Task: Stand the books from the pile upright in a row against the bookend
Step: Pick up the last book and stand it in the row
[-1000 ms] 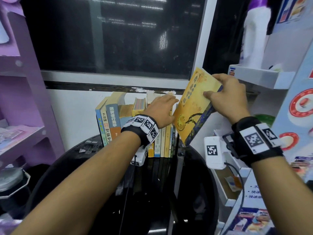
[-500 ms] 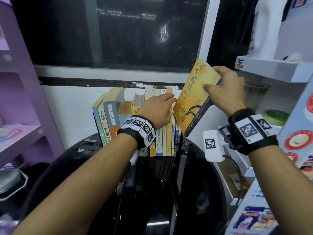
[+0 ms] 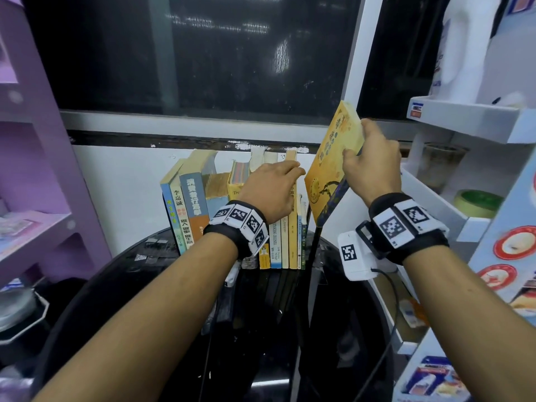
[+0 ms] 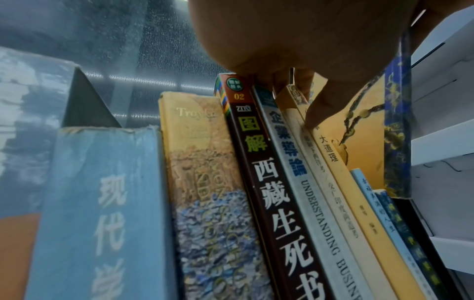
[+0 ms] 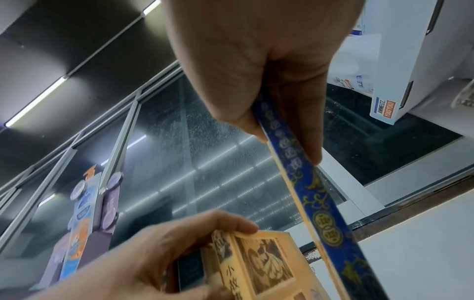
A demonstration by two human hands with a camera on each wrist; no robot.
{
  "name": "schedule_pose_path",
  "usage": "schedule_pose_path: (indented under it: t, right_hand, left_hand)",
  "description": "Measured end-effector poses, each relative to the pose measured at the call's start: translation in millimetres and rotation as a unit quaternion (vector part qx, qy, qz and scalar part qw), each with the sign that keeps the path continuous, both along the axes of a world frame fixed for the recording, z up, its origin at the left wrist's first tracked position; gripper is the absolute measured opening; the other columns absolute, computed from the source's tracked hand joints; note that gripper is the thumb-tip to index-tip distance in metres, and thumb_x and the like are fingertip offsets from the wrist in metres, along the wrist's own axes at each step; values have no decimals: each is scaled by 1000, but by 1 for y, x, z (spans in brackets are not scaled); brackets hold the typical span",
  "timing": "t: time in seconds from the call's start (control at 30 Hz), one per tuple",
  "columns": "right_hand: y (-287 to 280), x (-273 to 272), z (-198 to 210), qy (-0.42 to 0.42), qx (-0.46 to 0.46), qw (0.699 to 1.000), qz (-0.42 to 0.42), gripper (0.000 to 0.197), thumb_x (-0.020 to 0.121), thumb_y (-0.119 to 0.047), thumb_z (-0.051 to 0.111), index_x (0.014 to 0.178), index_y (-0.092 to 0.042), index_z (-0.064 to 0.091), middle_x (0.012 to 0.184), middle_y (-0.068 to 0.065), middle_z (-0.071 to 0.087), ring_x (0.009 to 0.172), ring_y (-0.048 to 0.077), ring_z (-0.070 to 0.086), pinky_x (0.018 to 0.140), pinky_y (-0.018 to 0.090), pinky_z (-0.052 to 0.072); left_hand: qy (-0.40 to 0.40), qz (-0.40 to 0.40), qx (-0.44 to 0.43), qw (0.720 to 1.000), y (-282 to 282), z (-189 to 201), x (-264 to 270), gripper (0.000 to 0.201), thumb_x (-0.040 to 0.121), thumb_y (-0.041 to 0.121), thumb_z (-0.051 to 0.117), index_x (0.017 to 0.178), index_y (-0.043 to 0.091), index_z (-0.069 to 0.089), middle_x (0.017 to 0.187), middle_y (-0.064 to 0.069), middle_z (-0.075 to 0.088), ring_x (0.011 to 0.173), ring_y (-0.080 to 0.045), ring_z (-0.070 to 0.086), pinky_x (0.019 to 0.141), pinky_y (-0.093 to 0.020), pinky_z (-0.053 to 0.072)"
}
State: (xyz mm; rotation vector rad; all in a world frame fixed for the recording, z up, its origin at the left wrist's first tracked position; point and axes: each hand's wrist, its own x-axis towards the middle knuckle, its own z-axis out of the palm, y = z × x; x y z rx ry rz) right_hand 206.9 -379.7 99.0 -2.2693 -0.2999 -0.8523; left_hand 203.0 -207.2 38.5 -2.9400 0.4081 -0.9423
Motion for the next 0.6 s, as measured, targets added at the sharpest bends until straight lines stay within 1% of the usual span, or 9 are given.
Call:
schedule_pose_path:
  t: [0.1, 0.17, 0.27, 0.37, 0.43, 0.53, 0.6]
  right_hand:
    - [4, 1, -7, 7, -19, 1000, -11, 47, 94, -12, 52, 139, -15, 41, 116, 20, 62, 102, 39, 60, 85, 47, 53]
    - [8, 2, -11, 4, -30, 1000, -2, 49, 94, -11, 52, 141, -15, 38, 115, 21, 62, 101, 40, 62, 86, 50, 55]
    - [13, 5, -18, 16, -40, 999, 17, 50, 95, -10, 53, 142, -15, 37, 115, 20, 63, 100, 39, 63, 85, 50, 55]
    - [13, 10, -24, 41, -47, 998, 18, 47, 95, -10, 51, 140, -16, 38, 109, 20, 63, 96, 39, 62, 83, 46, 56]
    - [13, 12, -28, 56, -46, 997, 21, 49, 95, -10, 51, 141, -17, 38, 107, 20, 63, 95, 39, 62, 83, 48, 56]
    - [14, 14, -34, 65, -54, 996, 25, 48, 95, -11, 51, 140, -18, 40, 108, 20, 63, 94, 40, 62, 82, 47, 56]
    - [15, 16, -38, 68, -57, 996, 29, 46, 95, -13, 52, 140, -19, 40, 111, 19, 63, 95, 39, 63, 81, 47, 57]
  left_hand:
    - [0, 5, 3, 1000, 0, 0, 1, 59, 83, 19, 52, 141, 19, 40, 148, -2, 41, 129, -22, 45, 110, -35, 30]
    - [4, 10, -4, 1000, 0, 1, 1, 62, 84, 18, 53, 143, 17, 35, 147, -3, 43, 128, -23, 47, 110, -34, 30]
    - [3, 2, -4, 1000, 1, 2, 1, 59, 84, 21, 55, 141, 16, 38, 143, -3, 48, 124, -24, 50, 107, -34, 33]
    - [-10, 3, 3, 1000, 4, 3, 3, 56, 87, 30, 57, 140, 21, 40, 147, 3, 45, 127, -18, 49, 108, -34, 30]
    - [-17, 4, 4, 1000, 7, 4, 5, 56, 88, 36, 56, 140, 26, 39, 149, 6, 42, 129, -13, 47, 109, -34, 27]
    - [-13, -9, -4, 1000, 11, 3, 6, 57, 88, 37, 56, 142, 27, 39, 150, 7, 41, 131, -12, 45, 109, -33, 26]
    - [-16, -15, -5, 1000, 12, 2, 6, 58, 89, 37, 56, 143, 26, 38, 150, 6, 40, 132, -12, 43, 109, -32, 25]
